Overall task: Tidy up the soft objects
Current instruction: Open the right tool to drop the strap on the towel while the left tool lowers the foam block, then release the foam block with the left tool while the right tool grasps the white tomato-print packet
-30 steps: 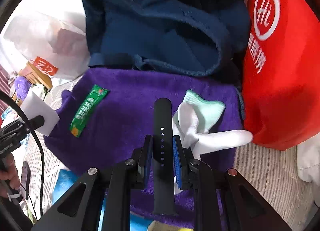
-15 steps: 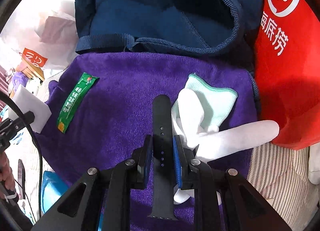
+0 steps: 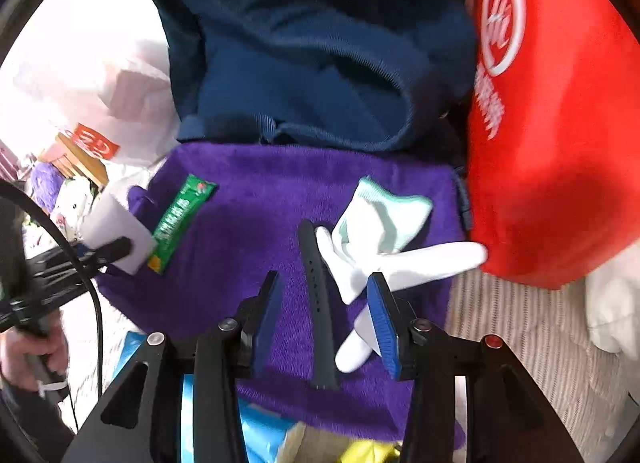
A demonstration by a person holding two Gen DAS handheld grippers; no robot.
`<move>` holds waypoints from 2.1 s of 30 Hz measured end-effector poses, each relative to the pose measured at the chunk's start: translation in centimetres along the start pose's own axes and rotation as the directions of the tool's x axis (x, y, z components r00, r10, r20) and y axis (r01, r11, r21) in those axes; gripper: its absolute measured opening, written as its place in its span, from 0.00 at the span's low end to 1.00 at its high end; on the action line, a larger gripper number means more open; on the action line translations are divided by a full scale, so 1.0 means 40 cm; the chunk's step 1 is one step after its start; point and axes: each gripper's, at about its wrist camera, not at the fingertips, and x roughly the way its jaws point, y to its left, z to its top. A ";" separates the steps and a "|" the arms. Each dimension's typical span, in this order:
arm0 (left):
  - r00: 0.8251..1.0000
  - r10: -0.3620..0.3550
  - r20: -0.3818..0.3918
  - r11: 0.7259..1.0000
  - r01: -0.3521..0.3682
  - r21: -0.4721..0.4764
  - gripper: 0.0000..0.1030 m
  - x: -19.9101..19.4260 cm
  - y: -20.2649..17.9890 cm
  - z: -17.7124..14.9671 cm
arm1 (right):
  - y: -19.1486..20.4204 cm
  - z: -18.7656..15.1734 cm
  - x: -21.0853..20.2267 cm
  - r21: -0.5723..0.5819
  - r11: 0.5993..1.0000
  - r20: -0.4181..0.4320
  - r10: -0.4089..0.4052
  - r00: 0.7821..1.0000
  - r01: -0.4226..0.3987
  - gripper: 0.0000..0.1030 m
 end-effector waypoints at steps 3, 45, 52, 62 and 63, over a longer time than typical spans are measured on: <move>1.000 -0.001 -0.005 1.000 0.001 -0.007 0.35 0.015 -0.002 -0.001 | -0.014 -0.014 -0.049 0.020 1.000 0.033 0.015 0.999 -0.016 0.44; 0.999 0.045 0.000 0.998 -0.045 0.033 0.64 -0.131 -0.048 -0.109 | -0.202 -0.331 -0.264 0.184 0.979 0.027 -0.096 0.995 0.090 0.56; 0.999 0.038 -0.003 0.998 -0.038 0.043 0.65 -0.161 -0.066 -0.152 | -0.250 -0.431 -0.268 0.219 0.966 -0.032 -0.131 0.991 0.135 0.57; 0.999 0.032 -0.019 0.999 -0.031 0.043 0.65 -0.180 -0.086 -0.214 | -0.261 -0.560 -0.225 0.241 0.948 -0.120 -0.183 0.976 0.207 0.62; 0.999 0.032 -0.018 0.999 -0.032 0.042 0.65 -0.184 -0.085 -0.219 | -0.254 -0.564 -0.220 0.230 0.948 -0.114 -0.199 0.973 0.221 0.63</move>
